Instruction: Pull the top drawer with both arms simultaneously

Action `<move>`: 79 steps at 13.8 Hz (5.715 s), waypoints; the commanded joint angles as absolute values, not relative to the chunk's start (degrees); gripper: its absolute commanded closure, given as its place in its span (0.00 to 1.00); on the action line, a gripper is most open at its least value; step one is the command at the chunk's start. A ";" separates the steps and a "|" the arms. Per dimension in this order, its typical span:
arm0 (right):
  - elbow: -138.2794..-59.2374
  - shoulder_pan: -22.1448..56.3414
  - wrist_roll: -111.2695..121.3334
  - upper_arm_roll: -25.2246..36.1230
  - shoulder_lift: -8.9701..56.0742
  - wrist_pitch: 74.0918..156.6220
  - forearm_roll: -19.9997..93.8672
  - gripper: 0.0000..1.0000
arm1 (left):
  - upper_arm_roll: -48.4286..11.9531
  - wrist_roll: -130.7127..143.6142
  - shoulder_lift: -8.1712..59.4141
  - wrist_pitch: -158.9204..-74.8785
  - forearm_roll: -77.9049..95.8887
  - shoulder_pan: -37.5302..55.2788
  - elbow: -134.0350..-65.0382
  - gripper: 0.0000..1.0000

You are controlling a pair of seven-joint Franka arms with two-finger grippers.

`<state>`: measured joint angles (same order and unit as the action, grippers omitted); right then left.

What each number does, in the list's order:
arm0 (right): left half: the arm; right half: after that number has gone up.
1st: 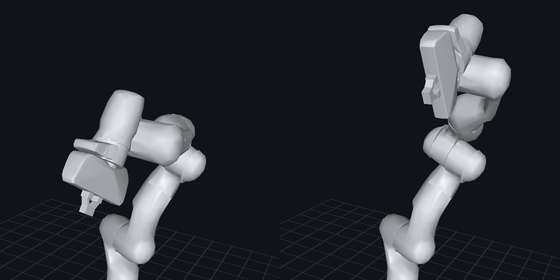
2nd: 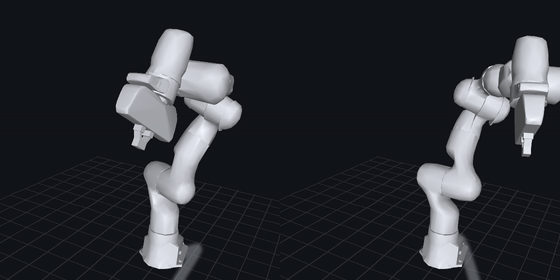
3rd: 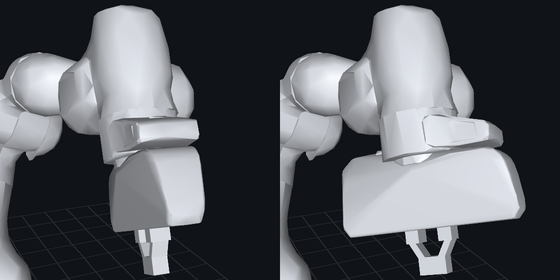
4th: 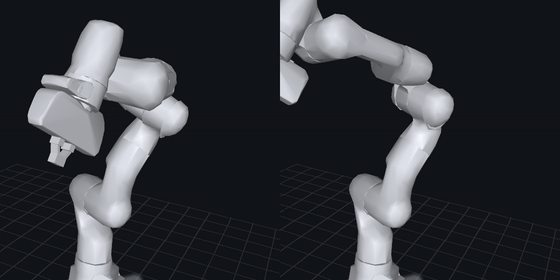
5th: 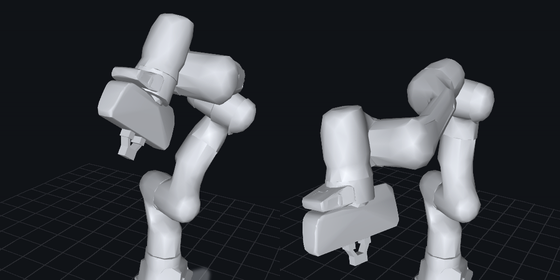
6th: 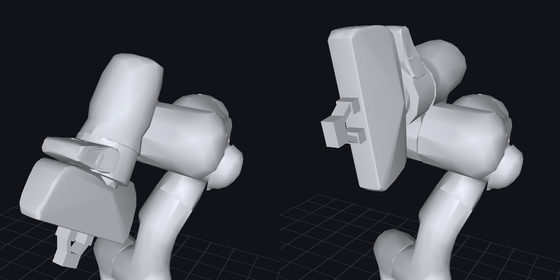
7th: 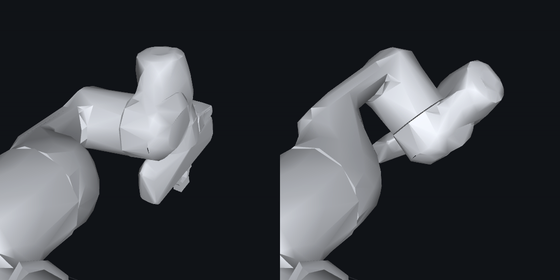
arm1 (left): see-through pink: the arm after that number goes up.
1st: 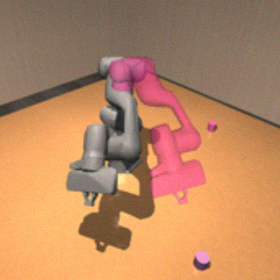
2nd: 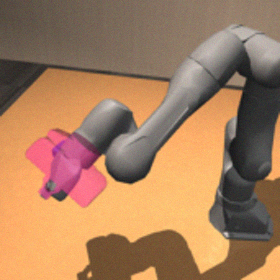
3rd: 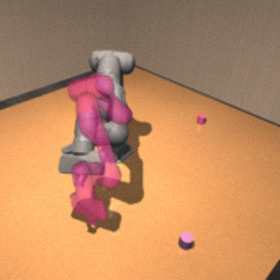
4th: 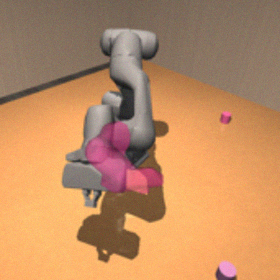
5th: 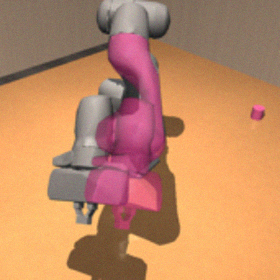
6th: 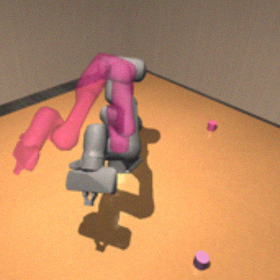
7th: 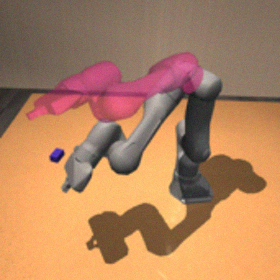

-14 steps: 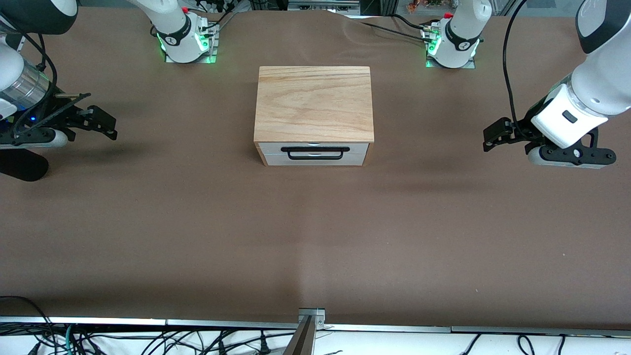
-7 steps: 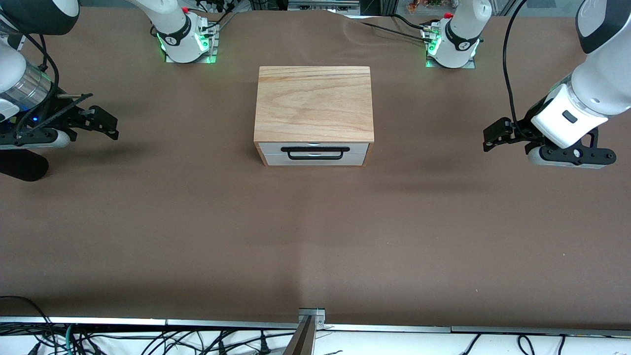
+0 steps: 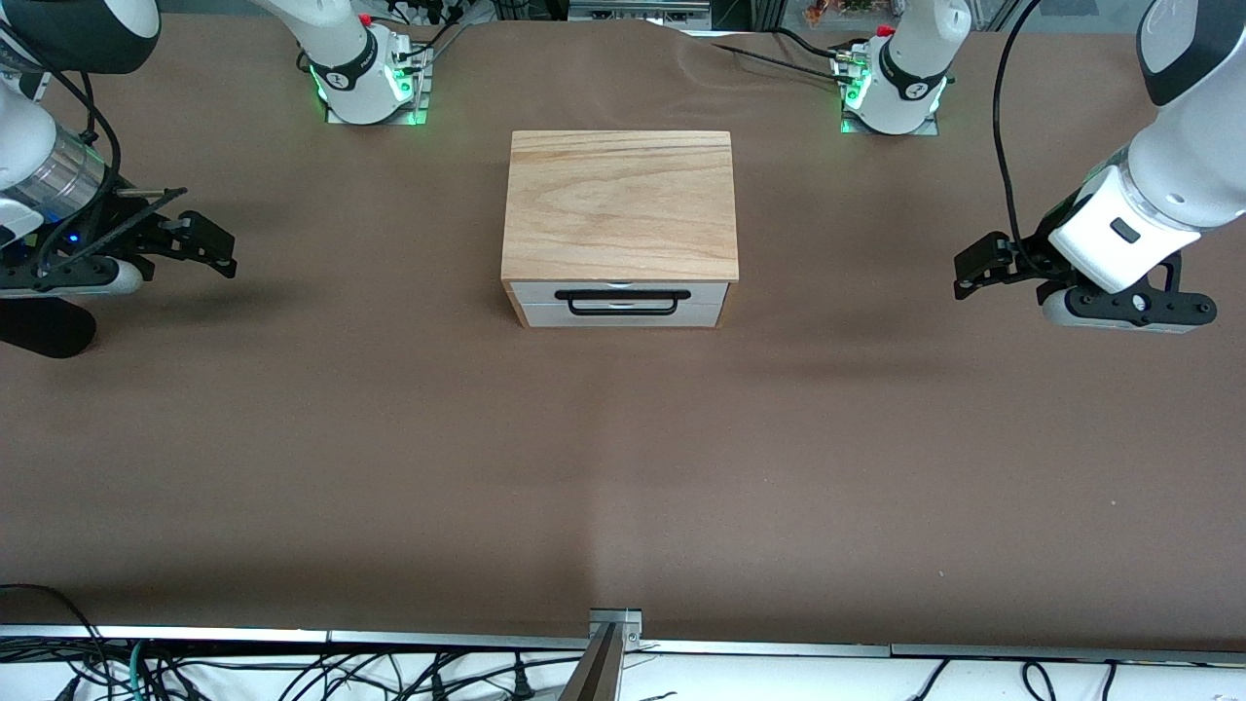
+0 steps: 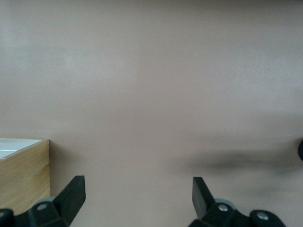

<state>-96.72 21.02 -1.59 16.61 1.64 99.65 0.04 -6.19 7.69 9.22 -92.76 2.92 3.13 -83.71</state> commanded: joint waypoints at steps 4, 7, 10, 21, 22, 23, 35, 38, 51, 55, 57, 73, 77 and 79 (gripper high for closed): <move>-96.59 21.09 -1.40 16.44 1.49 98.88 -0.18 0.00 | -6.42 7.47 8.09 -93.43 2.11 2.90 -84.73 0.00; -96.77 21.18 -1.23 16.44 1.49 98.88 -0.18 0.00 | -6.42 7.47 8.09 -93.43 2.28 2.99 -84.73 0.00; -96.86 21.53 -1.23 16.35 1.58 98.88 -0.18 0.00 | -6.42 7.47 8.17 -93.43 1.76 2.99 -84.73 0.00; -96.42 24.87 -1.14 16.35 4.04 99.23 -0.09 0.00 | -6.42 6.77 13.17 -93.51 4.22 3.43 -84.73 0.00; -96.33 25.22 -1.14 16.35 4.65 99.40 0.17 0.00 | -6.50 6.68 15.36 -93.69 4.39 3.86 -84.73 0.00; -96.15 25.40 -1.14 16.35 5.27 99.49 2.00 0.00 | -6.59 6.59 17.12 -94.47 6.92 3.69 -84.73 0.00; -94.83 29.00 2.72 16.35 18.01 102.91 29.16 0.00 | -8.00 -4.71 32.85 -102.39 42.24 9.23 -84.81 0.00; -94.83 30.40 4.91 16.35 21.17 104.23 38.11 0.00 | -8.00 -17.01 37.34 -104.23 51.74 10.46 -84.81 0.00; -95.45 32.16 28.38 16.35 33.22 108.63 64.94 0.00 | -8.00 -48.78 38.41 -104.24 75.75 10.37 -100.46 0.00; -97.81 35.85 28.48 16.35 33.49 113.02 69.42 0.01 | -8.00 -50.18 38.41 -103.98 76.90 11.60 -100.46 0.18; -99.05 36.82 28.56 16.35 33.49 113.82 71.71 0.06 | -8.00 -50.80 38.41 -103.89 76.99 11.69 -100.46 0.31; -104.15 40.25 32.26 16.17 32.52 116.46 79.80 0.42 | -7.91 -50.98 38.76 -104.24 77.08 11.78 -100.72 0.90; -104.15 40.25 32.17 15.91 32.17 116.46 79.80 0.61 | -8.00 -50.98 38.93 -104.33 77.08 11.78 -100.63 0.90; -104.15 40.25 32.17 15.91 32.17 116.46 79.89 0.68 | -8.00 -50.98 38.94 -104.33 77.08 11.78 -100.63 0.90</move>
